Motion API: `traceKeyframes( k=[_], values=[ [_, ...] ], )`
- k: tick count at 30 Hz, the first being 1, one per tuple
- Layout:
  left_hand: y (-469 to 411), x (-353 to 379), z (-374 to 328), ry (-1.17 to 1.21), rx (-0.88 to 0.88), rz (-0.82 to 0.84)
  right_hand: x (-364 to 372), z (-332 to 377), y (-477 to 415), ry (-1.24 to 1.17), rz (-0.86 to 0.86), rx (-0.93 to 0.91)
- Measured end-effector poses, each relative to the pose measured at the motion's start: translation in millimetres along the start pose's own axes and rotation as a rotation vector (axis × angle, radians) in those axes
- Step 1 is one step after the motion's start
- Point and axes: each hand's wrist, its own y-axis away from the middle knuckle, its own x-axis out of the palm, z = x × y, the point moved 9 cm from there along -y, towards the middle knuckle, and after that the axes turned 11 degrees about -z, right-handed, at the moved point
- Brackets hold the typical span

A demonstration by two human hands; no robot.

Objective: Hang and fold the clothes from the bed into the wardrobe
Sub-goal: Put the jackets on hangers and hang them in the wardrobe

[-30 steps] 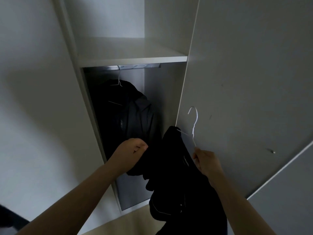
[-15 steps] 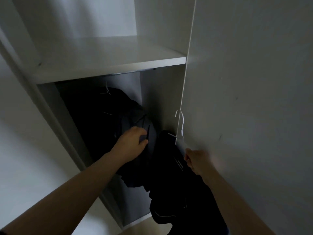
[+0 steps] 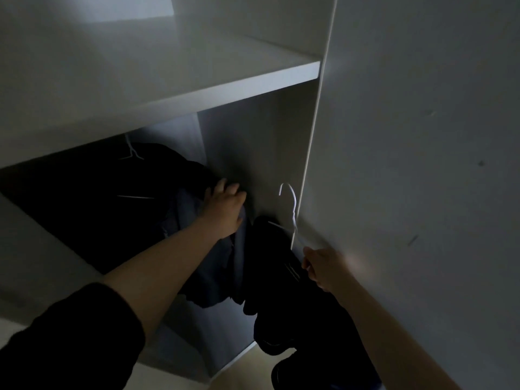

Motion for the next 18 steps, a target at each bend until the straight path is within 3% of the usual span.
traceKeyframes(
  k=[5, 10, 14, 18],
  values=[
    [-23, 15, 22, -0.06, -0.01, 0.067, 8, -9, -7, -0.037, -0.025, 0.05],
    [-22, 15, 22, -0.076, -0.025, 0.007, 7, -11, -11, -0.038, -0.052, 0.04],
    [8, 31, 25, -0.04, -0.118, 0.065, 8, -14, -11, -0.015, -0.048, 0.036],
    [48, 30, 35, -0.017, -0.189, -0.03, 15, -11, -10, -0.005, -0.027, 0.042]
  ],
)
